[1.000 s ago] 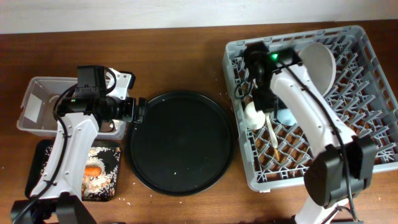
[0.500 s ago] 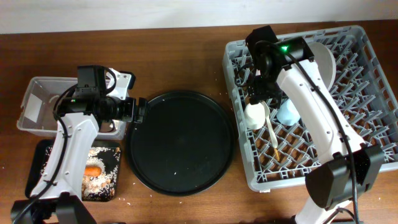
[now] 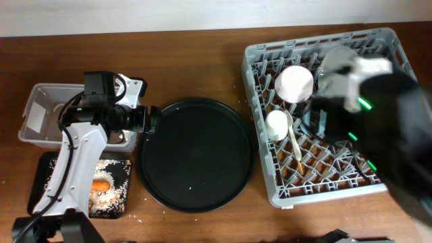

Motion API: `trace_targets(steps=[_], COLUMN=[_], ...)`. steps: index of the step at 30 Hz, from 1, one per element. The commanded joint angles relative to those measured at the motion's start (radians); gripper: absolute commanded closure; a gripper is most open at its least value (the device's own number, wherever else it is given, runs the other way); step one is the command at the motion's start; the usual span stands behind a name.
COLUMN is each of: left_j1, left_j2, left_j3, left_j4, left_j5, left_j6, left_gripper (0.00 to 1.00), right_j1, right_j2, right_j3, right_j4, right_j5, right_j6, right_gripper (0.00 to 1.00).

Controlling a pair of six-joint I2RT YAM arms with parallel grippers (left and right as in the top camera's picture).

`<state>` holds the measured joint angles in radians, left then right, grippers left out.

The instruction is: Sort waste into correct bins and load items into the dishwasher rack

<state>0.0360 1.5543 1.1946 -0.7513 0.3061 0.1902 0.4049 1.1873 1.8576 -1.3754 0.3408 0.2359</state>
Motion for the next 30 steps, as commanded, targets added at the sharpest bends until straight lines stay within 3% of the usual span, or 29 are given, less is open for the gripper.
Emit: trace_targets(steps=[1,4,7,10,16,18,30], left_j1=[0.006,0.006,0.006,0.006,0.006,0.006,0.006], left_j2=[0.002,0.002,0.002,0.002,0.002,0.002,0.002], left_j3=[-0.005,-0.005,-0.005,-0.005,-0.005,-0.005,-0.005], left_j4=[0.003,0.003,0.003,0.003,0.003,0.003,0.003], left_j5=[0.003,0.003,0.003,0.003,0.003,0.003,0.003], left_j6=[0.005,0.005,0.005,0.005,0.005,0.005,0.005], left_gripper=[0.01,0.01,0.01,0.01,0.01,0.01,0.01], right_j1=[0.000,-0.001,-0.050,-0.142,-0.280,-0.298,-0.315], right_j2=[-0.202,-0.422,-0.770,-1.003,-1.152,-1.183,-1.184], right_j3=[-0.014,-0.141,-0.527,-0.898,-1.526,-1.629,-1.852], right_j4=[0.003,0.034,0.241,0.474,1.176,1.302,1.300], right_j5=[-0.001,-0.008,-0.028,-0.098,-0.350,-0.355,-0.307], right_j6=[0.008,0.008,0.008,0.007,0.008,0.008,0.005], right_gripper=[0.01,0.01,0.01,0.01,0.01,0.01,0.01])
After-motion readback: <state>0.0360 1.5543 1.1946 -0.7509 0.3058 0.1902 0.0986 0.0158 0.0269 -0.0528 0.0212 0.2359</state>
